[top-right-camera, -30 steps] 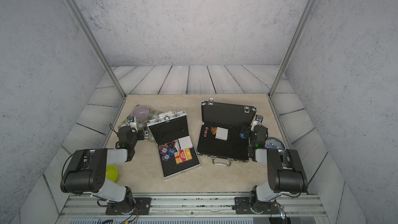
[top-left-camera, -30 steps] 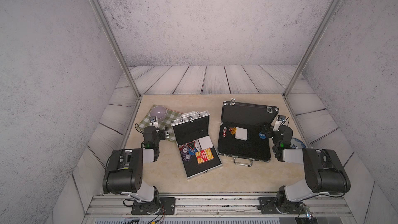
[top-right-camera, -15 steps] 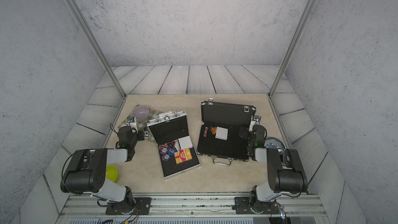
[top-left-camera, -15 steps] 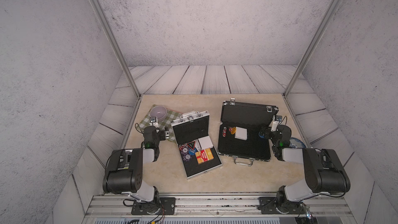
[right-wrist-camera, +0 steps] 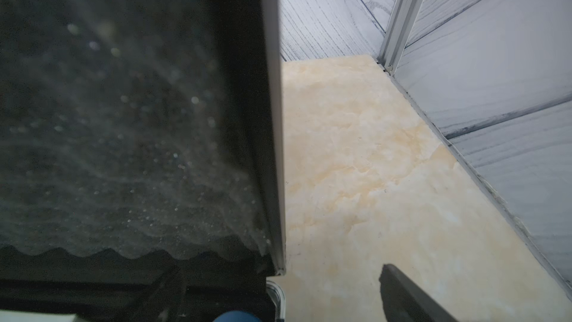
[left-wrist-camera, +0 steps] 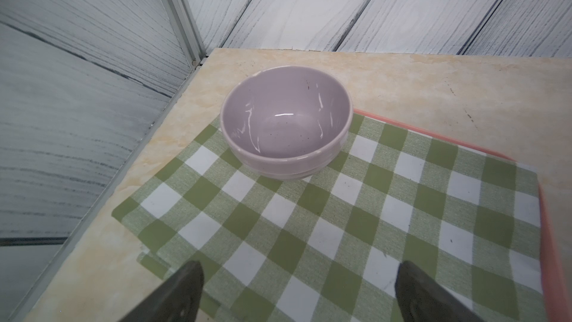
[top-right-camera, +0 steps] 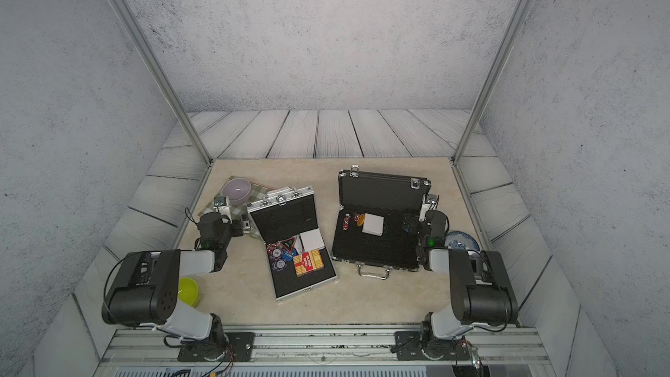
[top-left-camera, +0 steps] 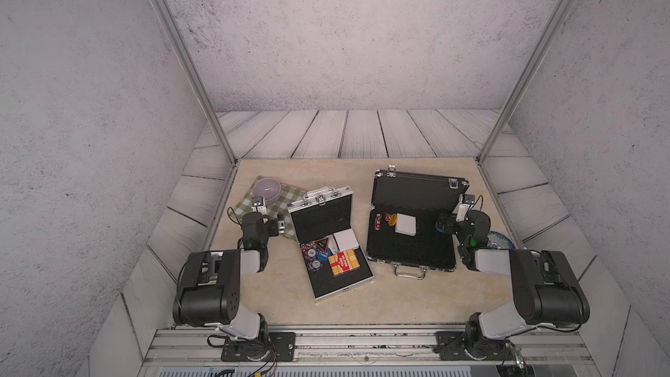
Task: Open the poker set cases
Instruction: Reset both arms
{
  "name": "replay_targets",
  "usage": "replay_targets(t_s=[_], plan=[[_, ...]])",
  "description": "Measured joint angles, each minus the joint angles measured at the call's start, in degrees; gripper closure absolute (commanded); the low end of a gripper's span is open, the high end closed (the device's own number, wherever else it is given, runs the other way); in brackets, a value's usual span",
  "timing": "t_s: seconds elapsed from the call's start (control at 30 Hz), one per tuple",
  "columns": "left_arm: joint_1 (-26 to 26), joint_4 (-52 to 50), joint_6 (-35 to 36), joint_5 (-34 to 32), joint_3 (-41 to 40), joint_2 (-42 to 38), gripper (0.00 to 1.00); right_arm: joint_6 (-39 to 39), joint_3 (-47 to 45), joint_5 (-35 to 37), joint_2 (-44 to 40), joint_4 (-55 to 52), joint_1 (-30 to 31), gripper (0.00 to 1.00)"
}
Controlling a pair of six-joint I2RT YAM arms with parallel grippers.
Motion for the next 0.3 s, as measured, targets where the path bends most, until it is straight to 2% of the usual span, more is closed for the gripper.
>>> replay_targets(t_s=[0.3], plan=[[0.00,0.00,0.00,0.02,0.00,0.02,0.00,-0.24,0.00,0.00,0.00,0.00,0.02,0.01]])
